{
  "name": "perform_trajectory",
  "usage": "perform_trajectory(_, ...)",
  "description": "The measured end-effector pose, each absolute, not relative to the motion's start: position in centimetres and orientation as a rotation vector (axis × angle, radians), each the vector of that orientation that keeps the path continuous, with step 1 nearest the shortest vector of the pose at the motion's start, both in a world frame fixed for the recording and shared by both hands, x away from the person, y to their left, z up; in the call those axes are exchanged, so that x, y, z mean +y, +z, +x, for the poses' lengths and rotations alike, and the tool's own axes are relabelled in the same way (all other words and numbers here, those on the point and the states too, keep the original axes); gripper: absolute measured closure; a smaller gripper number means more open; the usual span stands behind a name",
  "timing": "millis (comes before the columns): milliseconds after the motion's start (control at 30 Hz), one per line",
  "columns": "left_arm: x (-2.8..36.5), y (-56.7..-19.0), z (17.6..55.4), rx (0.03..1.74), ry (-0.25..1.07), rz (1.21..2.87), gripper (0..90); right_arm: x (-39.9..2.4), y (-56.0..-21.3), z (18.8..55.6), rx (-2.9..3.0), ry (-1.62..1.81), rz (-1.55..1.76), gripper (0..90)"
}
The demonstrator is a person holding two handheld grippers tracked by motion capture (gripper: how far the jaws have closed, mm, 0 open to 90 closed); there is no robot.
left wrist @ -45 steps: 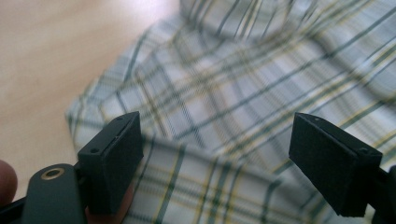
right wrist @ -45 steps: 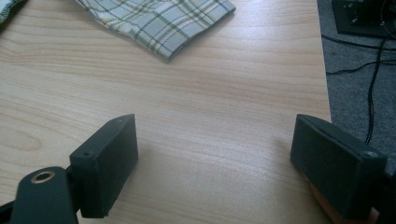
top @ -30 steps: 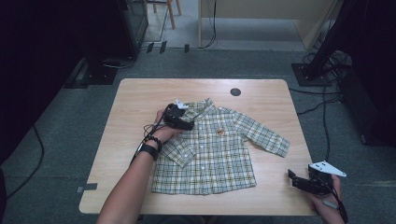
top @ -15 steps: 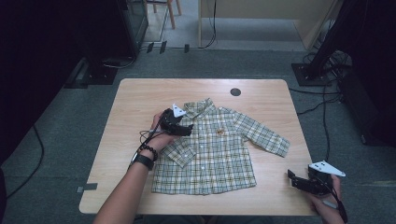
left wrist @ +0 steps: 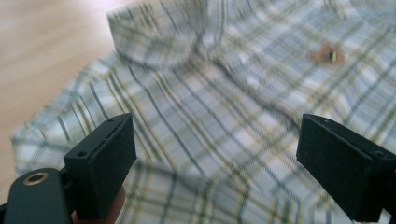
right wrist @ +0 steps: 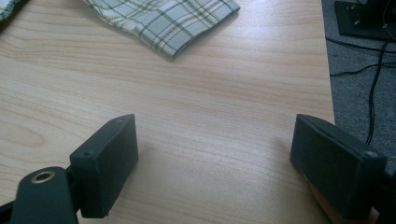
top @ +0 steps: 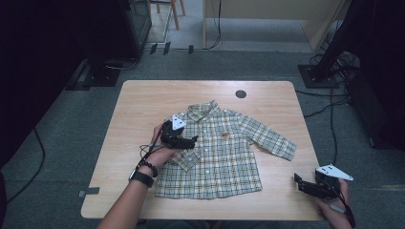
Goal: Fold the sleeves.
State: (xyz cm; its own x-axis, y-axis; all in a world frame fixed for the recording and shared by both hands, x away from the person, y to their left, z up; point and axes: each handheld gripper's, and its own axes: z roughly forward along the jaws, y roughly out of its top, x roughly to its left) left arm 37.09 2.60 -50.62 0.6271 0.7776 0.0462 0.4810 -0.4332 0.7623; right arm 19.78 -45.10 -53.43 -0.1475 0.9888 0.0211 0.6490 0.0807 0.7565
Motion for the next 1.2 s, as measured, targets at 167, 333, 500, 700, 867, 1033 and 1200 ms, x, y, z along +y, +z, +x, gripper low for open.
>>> perform_trajectory(167,2.9,-52.2,37.2,1.024,0.453,2.131,10.6,-45.1,-53.4,19.8,1.854,0.866,1.612,15.2)
perform_trajectory(333,3.0,-50.2,35.2,0.983,0.509,2.064,10.5,-45.1,-53.4,19.8,1.850,0.866,1.611,15.1)
perform_trajectory(500,3.5,-51.3,34.2,1.022,0.455,2.080,10.6,-45.1,-53.4,19.8,1.853,0.867,1.611,15.1)
perform_trajectory(700,4.0,-51.1,33.2,1.021,0.533,2.024,10.6,-45.1,-53.4,19.8,1.851,0.867,1.609,15.2)
perform_trajectory(867,4.1,-51.1,32.3,0.995,0.562,2.037,10.6,-45.1,-53.4,19.8,1.855,0.865,1.611,15.1)
perform_trajectory(1033,5.0,-52.0,31.2,1.017,0.570,2.027,10.6,-45.1,-53.4,19.8,1.854,0.865,1.609,15.1)
perform_trajectory(1200,6.4,-52.1,30.5,1.049,0.565,2.000,10.6,-45.1,-53.4,19.8,1.855,0.864,1.610,15.1)
